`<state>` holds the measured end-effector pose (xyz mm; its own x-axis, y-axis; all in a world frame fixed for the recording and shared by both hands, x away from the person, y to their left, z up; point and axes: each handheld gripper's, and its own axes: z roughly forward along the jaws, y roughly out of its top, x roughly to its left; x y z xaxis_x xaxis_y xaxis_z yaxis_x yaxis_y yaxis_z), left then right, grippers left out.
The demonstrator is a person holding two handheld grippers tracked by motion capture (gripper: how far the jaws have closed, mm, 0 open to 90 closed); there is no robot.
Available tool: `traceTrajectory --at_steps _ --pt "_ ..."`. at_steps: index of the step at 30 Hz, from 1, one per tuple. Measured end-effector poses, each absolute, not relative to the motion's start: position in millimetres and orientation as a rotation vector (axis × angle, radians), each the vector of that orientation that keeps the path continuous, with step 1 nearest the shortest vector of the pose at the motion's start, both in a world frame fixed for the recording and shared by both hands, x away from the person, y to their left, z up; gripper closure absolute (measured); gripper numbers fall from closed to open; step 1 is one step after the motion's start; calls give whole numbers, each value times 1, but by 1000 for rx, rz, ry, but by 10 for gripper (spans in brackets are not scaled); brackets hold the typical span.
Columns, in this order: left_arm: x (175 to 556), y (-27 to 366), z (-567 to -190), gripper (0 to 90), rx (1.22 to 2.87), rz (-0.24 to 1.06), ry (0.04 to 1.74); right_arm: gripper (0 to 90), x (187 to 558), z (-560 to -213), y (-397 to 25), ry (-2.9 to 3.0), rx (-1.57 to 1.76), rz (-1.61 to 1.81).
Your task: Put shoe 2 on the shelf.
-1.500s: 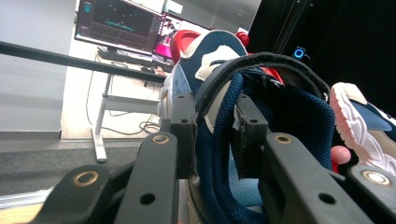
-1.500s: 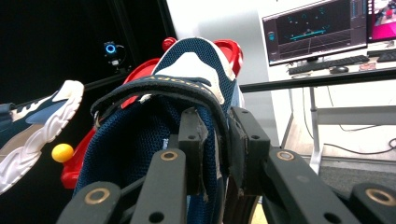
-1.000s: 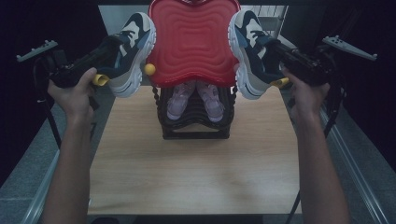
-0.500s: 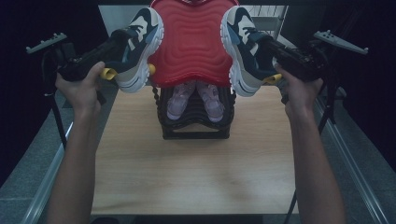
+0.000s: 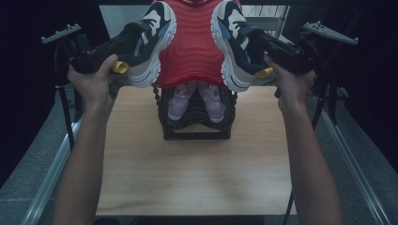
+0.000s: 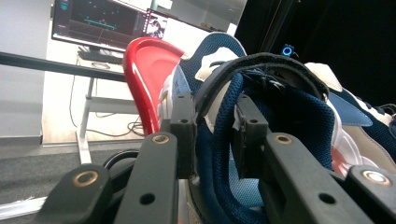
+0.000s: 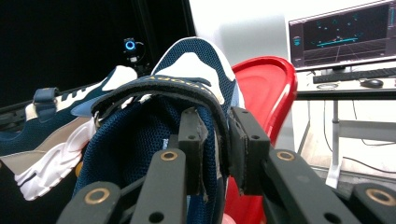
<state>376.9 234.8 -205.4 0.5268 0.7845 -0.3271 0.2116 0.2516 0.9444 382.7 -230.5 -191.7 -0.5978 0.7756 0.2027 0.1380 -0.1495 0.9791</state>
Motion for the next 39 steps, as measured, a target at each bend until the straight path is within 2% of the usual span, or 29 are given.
traceTrajectory --at_steps 20,39 --pt "384 211 -194 736 1276 504 958 753 395 -175 -201 1677 1019 1795" --pt "412 196 -191 736 1281 506 980 754 425 -168 -181 1678 1043 1749"
